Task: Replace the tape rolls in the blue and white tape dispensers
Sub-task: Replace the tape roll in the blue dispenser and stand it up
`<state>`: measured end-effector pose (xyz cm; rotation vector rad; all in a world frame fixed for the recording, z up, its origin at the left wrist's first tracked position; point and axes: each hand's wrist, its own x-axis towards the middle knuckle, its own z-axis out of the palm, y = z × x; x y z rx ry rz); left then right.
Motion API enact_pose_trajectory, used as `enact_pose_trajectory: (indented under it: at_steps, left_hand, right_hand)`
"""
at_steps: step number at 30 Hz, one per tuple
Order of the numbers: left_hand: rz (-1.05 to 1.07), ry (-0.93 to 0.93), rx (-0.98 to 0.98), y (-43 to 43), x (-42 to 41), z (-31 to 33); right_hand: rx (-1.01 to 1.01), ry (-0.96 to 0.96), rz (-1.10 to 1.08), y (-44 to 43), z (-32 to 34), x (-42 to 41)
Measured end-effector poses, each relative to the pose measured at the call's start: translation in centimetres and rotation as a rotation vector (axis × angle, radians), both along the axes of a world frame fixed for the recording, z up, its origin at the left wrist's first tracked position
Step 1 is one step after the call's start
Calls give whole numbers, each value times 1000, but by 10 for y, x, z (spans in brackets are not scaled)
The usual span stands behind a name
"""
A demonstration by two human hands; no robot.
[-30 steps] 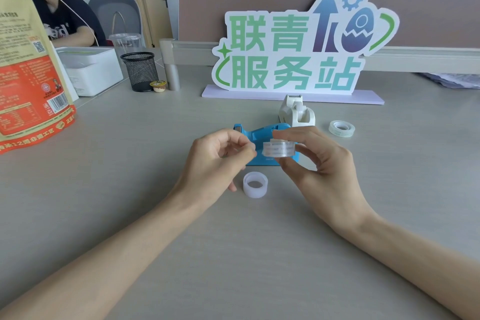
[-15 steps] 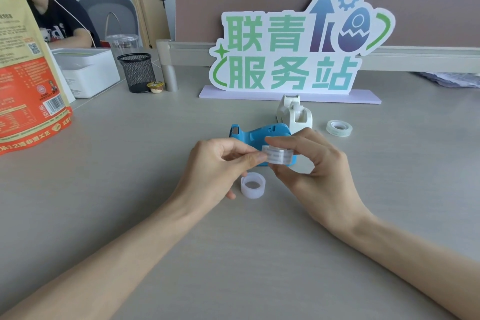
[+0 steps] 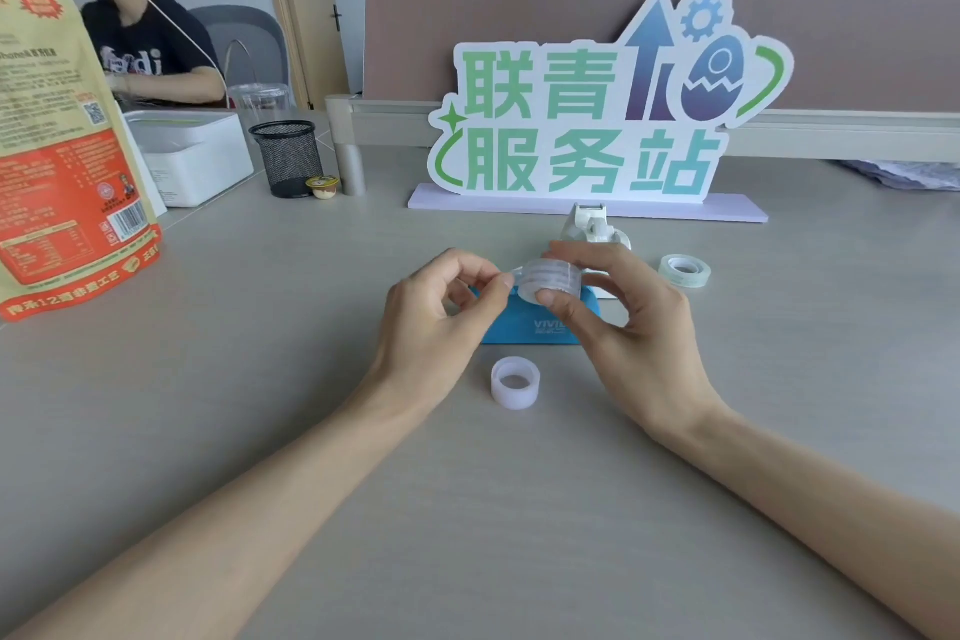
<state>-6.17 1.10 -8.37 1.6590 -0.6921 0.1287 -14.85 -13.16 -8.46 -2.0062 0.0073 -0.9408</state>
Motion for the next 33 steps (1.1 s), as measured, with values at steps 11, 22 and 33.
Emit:
enact_pose_trajectory:
  at_steps: [11, 22, 33]
  left_hand:
    - [31, -52, 34, -21, 24, -1]
    - [54, -23, 70, -19, 25, -3]
    - [130, -165, 151, -20, 29, -8]
  right_hand:
    - [87, -11, 9, -16, 1, 27]
    - [165, 71, 34, -20, -1, 29]
    - [123, 125, 17, -22, -4, 28]
